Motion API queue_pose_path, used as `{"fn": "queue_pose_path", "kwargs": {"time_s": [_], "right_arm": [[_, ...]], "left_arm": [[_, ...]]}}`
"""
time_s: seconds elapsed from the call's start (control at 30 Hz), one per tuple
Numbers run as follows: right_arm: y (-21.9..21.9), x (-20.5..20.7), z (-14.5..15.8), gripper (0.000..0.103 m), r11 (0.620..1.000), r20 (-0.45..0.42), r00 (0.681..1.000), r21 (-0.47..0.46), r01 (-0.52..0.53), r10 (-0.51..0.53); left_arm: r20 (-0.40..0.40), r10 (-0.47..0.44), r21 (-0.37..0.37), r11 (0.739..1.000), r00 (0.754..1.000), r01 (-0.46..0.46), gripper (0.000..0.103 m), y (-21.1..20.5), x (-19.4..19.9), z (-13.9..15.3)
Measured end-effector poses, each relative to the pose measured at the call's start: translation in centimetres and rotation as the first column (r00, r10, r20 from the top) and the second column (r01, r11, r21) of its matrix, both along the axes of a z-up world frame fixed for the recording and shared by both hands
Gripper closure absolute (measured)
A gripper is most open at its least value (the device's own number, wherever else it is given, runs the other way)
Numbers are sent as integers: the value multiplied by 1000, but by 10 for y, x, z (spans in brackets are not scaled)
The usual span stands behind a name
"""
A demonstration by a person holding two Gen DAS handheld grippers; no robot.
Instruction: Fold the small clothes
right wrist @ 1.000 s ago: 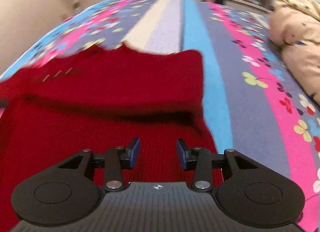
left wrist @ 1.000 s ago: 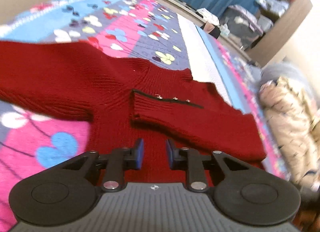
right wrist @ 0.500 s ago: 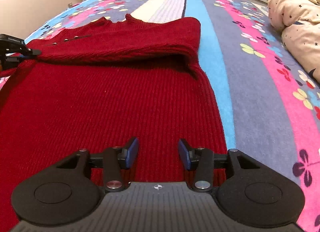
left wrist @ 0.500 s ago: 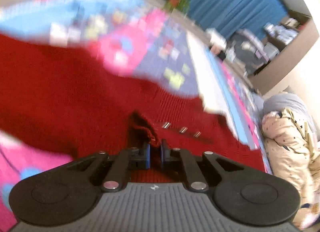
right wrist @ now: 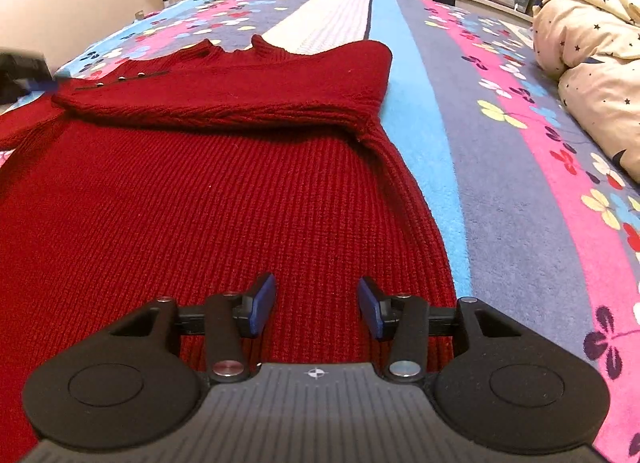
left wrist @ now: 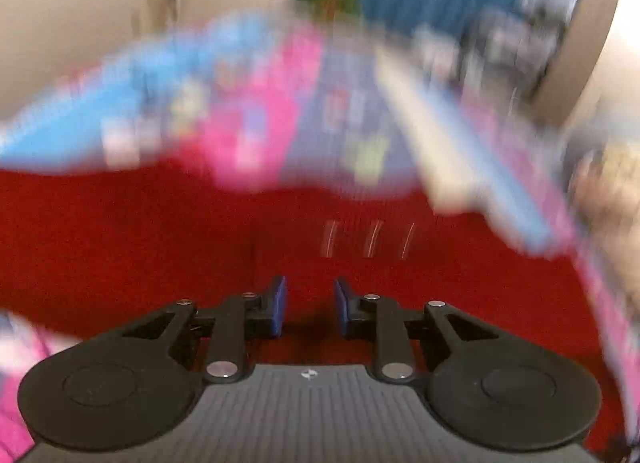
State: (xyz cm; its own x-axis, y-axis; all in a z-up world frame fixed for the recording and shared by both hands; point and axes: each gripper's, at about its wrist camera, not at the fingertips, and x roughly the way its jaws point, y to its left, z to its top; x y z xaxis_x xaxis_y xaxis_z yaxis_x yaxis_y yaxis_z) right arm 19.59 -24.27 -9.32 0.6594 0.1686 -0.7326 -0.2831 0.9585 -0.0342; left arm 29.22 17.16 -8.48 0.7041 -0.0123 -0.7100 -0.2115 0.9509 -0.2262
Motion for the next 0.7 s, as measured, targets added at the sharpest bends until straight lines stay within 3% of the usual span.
{"fn": "queue_pose_path", "kwargs": {"time_s": [0.1,0.17,0.2,0.23,0.3,0.37,0.5,0.63,0.7], "right_arm": [[-2,-2,2,54,1000,7,1000,8,4,-4],[-4,-3,5,54,1000,6,1000,21,22,-22],[-5,-4,8,54,999,12,999,27,34,-34],[-6,-6,13,54,998,26,999,37,44,-45],[-8,-11,24,54,996,62,996,70,64,-68],[-11,-18,35,54,990,94,991,115,81,-92],[-14,-39,60,54,983,174,979,169,78,-108],[-16,-63,77,54,975,219,969,211,64,-111],[-15,-75,82,54,972,229,967,230,54,-108]], "left_arm": [[71,19,63,998,997,-23,75,-6,-12,23],[162,-18,69,998,987,7,65,-9,-31,49],[190,-44,76,997,981,30,55,-11,-42,62],[202,-76,98,994,976,57,46,-14,-52,72],[203,-133,164,981,970,100,38,-20,-76,91],[211,-167,190,973,963,127,38,-20,-108,105],[223,-267,256,944,938,208,32,-22,-178,119],[242,-337,336,909,910,247,27,-19,-243,111],[251,-288,326,924,924,200,27,-10,-261,106]]}}
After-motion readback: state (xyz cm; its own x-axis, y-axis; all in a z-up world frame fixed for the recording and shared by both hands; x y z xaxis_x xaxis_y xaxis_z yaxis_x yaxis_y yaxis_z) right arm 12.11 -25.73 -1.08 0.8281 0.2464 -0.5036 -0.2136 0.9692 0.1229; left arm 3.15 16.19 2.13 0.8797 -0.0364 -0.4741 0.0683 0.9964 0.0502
